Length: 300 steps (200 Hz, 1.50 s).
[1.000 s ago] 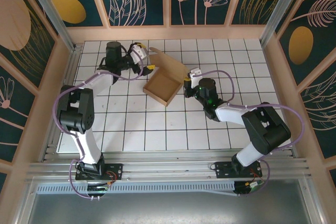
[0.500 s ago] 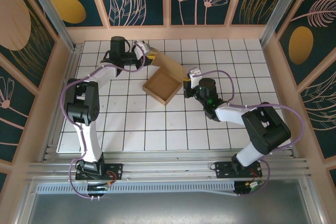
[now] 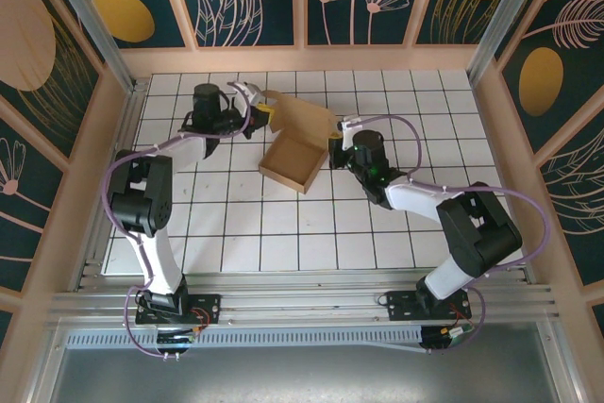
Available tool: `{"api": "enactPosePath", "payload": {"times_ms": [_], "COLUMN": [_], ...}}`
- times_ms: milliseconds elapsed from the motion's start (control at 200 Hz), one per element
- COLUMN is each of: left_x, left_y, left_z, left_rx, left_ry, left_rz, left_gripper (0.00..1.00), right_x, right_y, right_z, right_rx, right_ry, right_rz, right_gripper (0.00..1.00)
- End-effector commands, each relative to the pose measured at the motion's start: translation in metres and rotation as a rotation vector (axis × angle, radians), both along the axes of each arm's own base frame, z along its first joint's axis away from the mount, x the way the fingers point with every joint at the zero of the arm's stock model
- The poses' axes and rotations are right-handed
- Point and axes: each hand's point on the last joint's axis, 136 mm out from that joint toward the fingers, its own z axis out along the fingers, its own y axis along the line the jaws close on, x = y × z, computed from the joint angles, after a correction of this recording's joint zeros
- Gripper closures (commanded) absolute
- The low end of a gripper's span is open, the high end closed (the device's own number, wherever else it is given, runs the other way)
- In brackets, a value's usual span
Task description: Fold the paper box
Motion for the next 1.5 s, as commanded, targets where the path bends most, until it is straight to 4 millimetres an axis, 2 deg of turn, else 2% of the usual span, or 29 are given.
{"api": "enactPosePath", "payload": {"times_ms": [0,85,215,310,320,335,486,601,766,991,1161,1331,1497], "left_x": [-0.012,-0.013,-0.036,-0.045,-0.048,-0.052,-0.071,-0.084,-0.096,-0.107,-0.106,-0.105,-0.117], "left_y": [-0.016,-0.022,-0.034,-0.034,-0.032,-0.031,-0.027,-0.036,-0.055,-0.058,-0.055,-0.049,-0.069], "left_z": [0.042,0.027,0.018,0.016,0.007,0.014,0.008,0.008,0.001,-0.006,-0.017,-0.036,-0.050], "left_rx": [-0.151,-0.110,-0.118,-0.144,-0.139,-0.151,-0.187,-0.244,-0.302,-0.344,-0.367,-0.450,-0.464], "left_ry": [0.035,0.121,0.153,0.178,0.199,0.190,0.213,0.251,0.325,0.387,0.418,0.501,0.575], "left_rz": [0.050,0.120,0.131,0.163,0.170,0.174,0.216,0.208,0.219,0.312,0.395,0.492,0.444], "left_gripper": [1.00,1.00,1.00,1.00,1.00,1.00,1.00,1.00,1.00,1.00,1.00,1.00,1.00], "right_x": [0.005,0.011,0.013,0.014,0.014,0.014,0.015,0.013,-0.001,-0.027,-0.048,-0.060,-0.068], "right_y": [0.000,0.000,0.004,0.005,0.005,0.006,0.011,0.020,0.028,0.010,-0.009,-0.011,-0.016], "right_z": [-0.013,-0.012,-0.020,-0.026,-0.027,-0.027,-0.034,-0.038,-0.048,-0.070,-0.079,-0.088,-0.096], "right_rx": [0.040,0.035,0.025,0.044,0.046,0.051,0.082,0.113,0.109,0.017,0.020,0.019,0.038], "right_ry": [0.111,0.108,0.124,0.136,0.138,0.141,0.158,0.176,0.173,0.119,0.107,0.125,0.137], "right_rz": [-0.047,-0.073,-0.109,-0.133,-0.137,-0.141,-0.179,-0.189,-0.195,-0.191,-0.189,-0.155,-0.155], "right_gripper": [0.95,0.96,0.98,0.99,0.99,0.99,1.00,1.00,1.00,1.00,0.99,0.99,0.99]}}
